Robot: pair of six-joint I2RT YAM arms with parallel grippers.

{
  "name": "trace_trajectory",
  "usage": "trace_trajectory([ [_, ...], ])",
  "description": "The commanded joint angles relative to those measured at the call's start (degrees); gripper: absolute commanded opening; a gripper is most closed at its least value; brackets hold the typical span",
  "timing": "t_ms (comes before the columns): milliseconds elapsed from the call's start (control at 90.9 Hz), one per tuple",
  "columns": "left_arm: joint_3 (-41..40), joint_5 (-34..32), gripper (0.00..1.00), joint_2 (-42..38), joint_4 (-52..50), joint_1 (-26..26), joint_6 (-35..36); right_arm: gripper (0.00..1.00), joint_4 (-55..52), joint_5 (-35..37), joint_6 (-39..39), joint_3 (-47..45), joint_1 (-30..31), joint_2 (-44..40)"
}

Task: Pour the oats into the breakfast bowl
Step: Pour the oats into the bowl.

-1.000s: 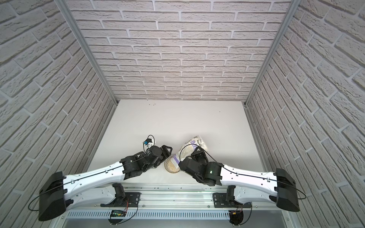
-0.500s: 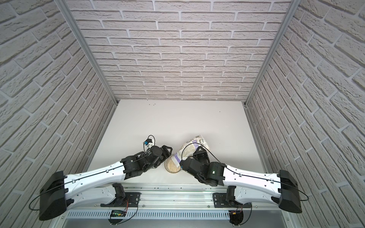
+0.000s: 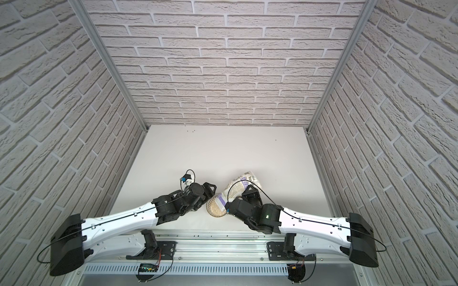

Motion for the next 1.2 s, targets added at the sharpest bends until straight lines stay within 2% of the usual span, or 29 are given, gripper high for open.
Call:
trace_trajectory([
  [0,1.15,-0.65,0.78,0.36,-0.25,-0.22,-0.11,0.04,7.14,6.83,0.0,0.89,-0.18,-1.16],
  [44,1.3,-0.47,0.78,0.38,-0.37,-0.22,-0.04,0.04,9.24,9.21,-2.49,0.72,-0.26,-1.17],
  [99,1.4,-0.48,0.78,0.39,-0.56,-0.22,-0.08,0.04,6.43,6.28,2.6,3.5,-0.28,-2.69],
  [143,1.34,-0.66,0.78,0.32,-0.46,-0.22,-0.09,0.03,5.6,5.23,3.41,3.58,-0.27,-2.86],
  [209,1.28,-0.78,0.78,0.37,-0.35,-0.23,-0.16,0.03,11.34,9.46,-4.29,0.29,-0.38,-1.81],
  [242,1.32,-0.78,0.78,0.47,-0.34,-0.22,-0.16,0.04,13.28,9.64,-5.77,-0.02,-0.48,-2.56],
  [297,1.33,-0.79,0.78,0.47,-0.34,-0.26,-0.17,0.04,9.9,5.43,-0.17,1.93,-0.46,-4.02],
  [330,1.33,-0.79,0.78,0.55,-0.34,-0.25,-0.17,0.04,8.81,4.46,0.56,1.75,-0.38,-3.75],
  [374,1.33,-0.79,0.78,0.63,-0.27,-0.22,-0.11,0.04,13.08,8.7,-5.47,-0.58,-0.58,-1.86],
  [407,1.31,-0.79,0.78,0.65,-0.33,-0.26,-0.08,0.03,14.92,9.74,-7.02,-0.8,-0.74,-1.93],
  [495,1.33,-0.87,0.78,0.65,-0.26,-0.27,-0.29,0.04,9.5,4.66,1.3,2.76,-0.72,-3.42],
  [550,1.33,-0.81,0.78,0.66,-0.26,-0.22,-0.25,0.04,11.83,7.69,-3.8,0.26,-0.82,-1.31],
  [561,1.37,-0.8,0.78,0.66,-0.3,-0.22,-0.25,0.04,14.87,9.62,-7.28,-1.1,-1.06,-0.98],
  [583,1.4,-0.79,0.78,0.61,-0.33,-0.22,-0.14,0.03,17.3,10.28,-9.06,-1.46,-1.08,-1.33],
  [616,1.46,-0.85,0.78,0.65,-0.46,-0.21,-0.09,0.03,16.49,8.43,-6.27,-0.07,-0.9,-2.52],
  [649,1.42,-0.87,0.78,0.61,-0.56,-0.23,-0.14,0.04,10.82,5.02,0.22,2.02,-0.73,-3.23],
  [671,1.41,-0.94,0.78,0.58,-0.53,-0.22,-0.23,0.03,9.08,4.12,1.7,2.11,-0.76,-3.06],
  [759,1.41,-0.96,0.78,0.52,-0.6,-0.26,-0.25,0.04,19.11,9.79,-10.41,-2.33,-1.19,-2.44],
  [781,1.41,-0.96,0.78,0.53,-0.61,-0.25,-0.32,0.04,19.06,8.65,-9.68,-1.66,-1.27,-3.41],
  [836,1.33,-0.97,0.78,0.63,-0.46,-0.24,-0.42,0.03,12.6,4.78,-2.37,0.91,-1.28,-4.52],
  [858,1.37,-0.96,0.78,0.72,-0.37,-0.23,-0.43,0.03,12.51,5.27,-2.69,0.54,-1.36,-4.22],
  [935,1.5,-0.96,0.78,0.94,-0.22,-0.22,-0.32,0.04,19.73,9.83,-10.81,-2.71,-1.72,-3.39],
  [1023,1.5,-0.81,0.78,1.3,0.49,-0.22,-0.35,0.04,14.9,6.81,-3.92,-0.45,-1.65,-4.43],
  [1111,1.67,-0.5,0.78,1.32,0.81,-0.23,-0.05,0.04,23.86,10.88,-14.58,-4.12,-2.13,-3.7],
  [1188,1.61,-0.43,0.78,1.29,0.88,-0.22,0.01,0.04,16.76,6.86,-6.92,-0.96,-1.94,-4.73],
])
